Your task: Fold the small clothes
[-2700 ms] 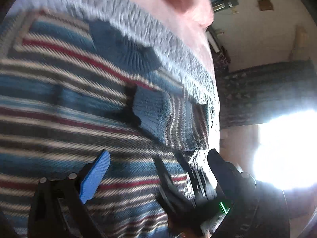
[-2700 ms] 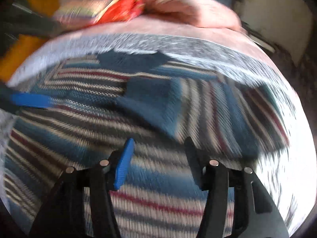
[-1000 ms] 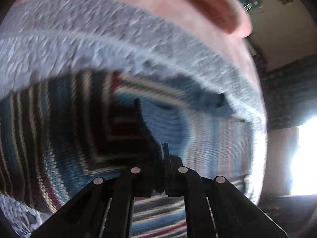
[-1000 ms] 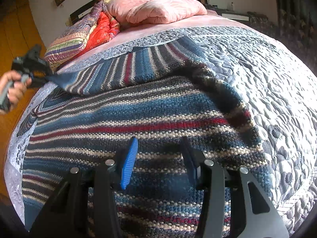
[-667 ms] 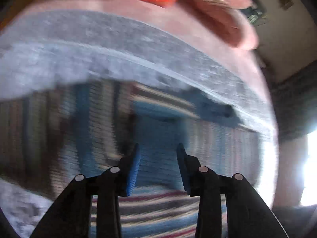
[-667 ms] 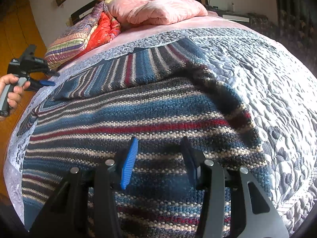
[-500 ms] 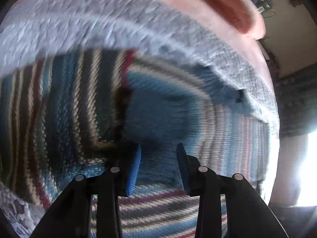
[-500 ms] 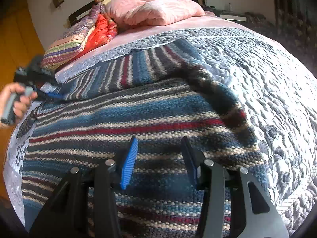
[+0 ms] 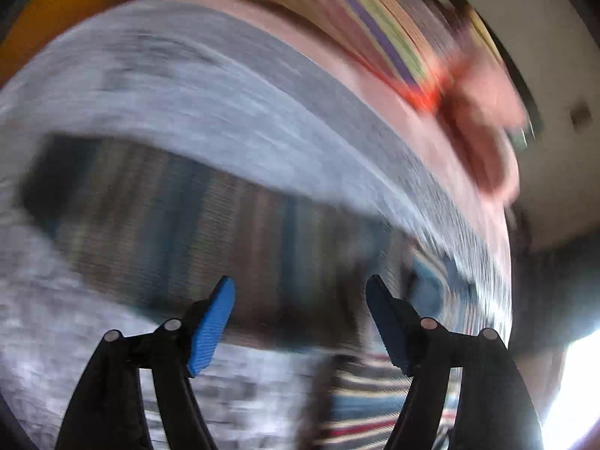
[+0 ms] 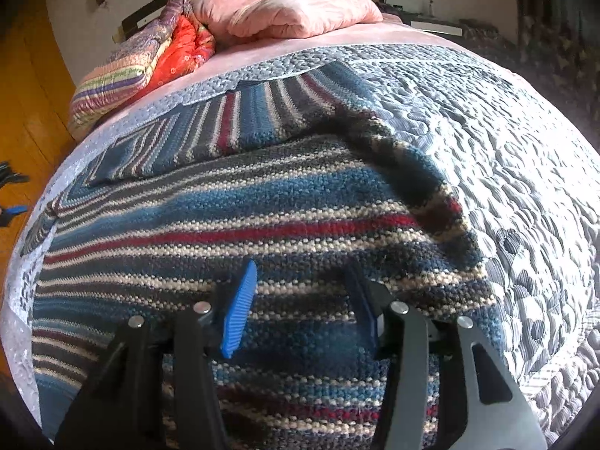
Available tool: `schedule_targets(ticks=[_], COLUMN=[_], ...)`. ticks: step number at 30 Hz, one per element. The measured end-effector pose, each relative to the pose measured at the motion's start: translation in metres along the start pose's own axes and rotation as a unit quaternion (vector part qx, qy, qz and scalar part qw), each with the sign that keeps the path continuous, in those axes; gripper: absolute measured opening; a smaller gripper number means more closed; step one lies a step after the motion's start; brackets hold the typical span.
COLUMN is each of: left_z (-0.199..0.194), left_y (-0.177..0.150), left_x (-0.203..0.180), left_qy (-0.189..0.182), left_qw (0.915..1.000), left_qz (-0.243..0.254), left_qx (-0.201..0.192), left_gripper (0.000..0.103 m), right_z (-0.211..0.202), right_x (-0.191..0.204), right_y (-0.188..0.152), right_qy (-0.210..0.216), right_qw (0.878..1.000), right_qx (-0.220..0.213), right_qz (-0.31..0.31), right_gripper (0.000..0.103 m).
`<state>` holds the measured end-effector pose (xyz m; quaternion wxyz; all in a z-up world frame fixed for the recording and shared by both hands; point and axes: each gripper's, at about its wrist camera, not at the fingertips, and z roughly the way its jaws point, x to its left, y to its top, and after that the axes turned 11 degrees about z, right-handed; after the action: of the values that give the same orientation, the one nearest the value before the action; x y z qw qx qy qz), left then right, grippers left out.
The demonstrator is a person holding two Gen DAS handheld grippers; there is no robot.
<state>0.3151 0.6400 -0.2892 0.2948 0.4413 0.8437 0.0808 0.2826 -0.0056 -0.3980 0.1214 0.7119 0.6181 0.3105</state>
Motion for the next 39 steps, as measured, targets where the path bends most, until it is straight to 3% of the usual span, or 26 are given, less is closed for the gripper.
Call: schedule_targets(ticks=[3,6,11,14,20,21,23,25,32,39], left_z=[-0.036,-0.050,-0.041,-0.027,-0.004,-0.003,-0.002,-0.005,-0.046,-0.107], left_y=[0.007,0.004,-0.004,-0.003,0.008,0.010,0.011,0.011,0.031,0.071], left_x=[0.092,0.154,0.214,0.225,0.217,0.218,0.222,0.226,0.178,0.054], left_qy=[0.016,0.039,0.046,0.034,0.032,0.037,0.043,0.030,0.005,-0.068], left_qw=[0.9947,0.9849,0.9734,0.9728,0.9780,0.9775,0.9756,0.9739,0.9833,0.9850], left_qz=[-0.092,-0.155,-0.216,-0.222,-0.200,-0.201,-0.209,-0.218,-0.152,-0.036], left_qx=[-0.043,-0.067,-0.061,-0.056,-0.050,-0.053,-0.051,-0.056,-0.099,-0.155], left_gripper=[0.075,0.075,0.075,0.075,0.070,0.064,0.023,0.014,0.010,0.009], right_z=[0.002,0.005,0.009,0.009,0.011,0.012,0.012,0.012,0.011,-0.016], right_x=[0.004,0.007,0.011,0.012,0.013,0.013,0.013,0.013,0.017,0.030], right_y=[-0.002,-0.003,-0.005,-0.006,-0.007,-0.007,-0.007,-0.007,-0.006,-0.004], right_qy=[-0.009,-0.019,-0.032,-0.036,-0.039,-0.040,-0.040,-0.040,-0.042,-0.005], right_qw=[1.000,1.000,0.999,0.999,0.998,0.998,0.998,0.998,0.998,0.999], right_qx=[0.001,0.005,0.007,0.007,0.009,0.009,0.009,0.009,0.016,0.025], right_qz=[-0.013,-0.020,-0.032,-0.037,-0.038,-0.039,-0.039,-0.039,-0.042,-0.038], right_gripper=[0.053,0.054,0.056,0.056,0.056,0.057,0.057,0.057,0.058,0.056])
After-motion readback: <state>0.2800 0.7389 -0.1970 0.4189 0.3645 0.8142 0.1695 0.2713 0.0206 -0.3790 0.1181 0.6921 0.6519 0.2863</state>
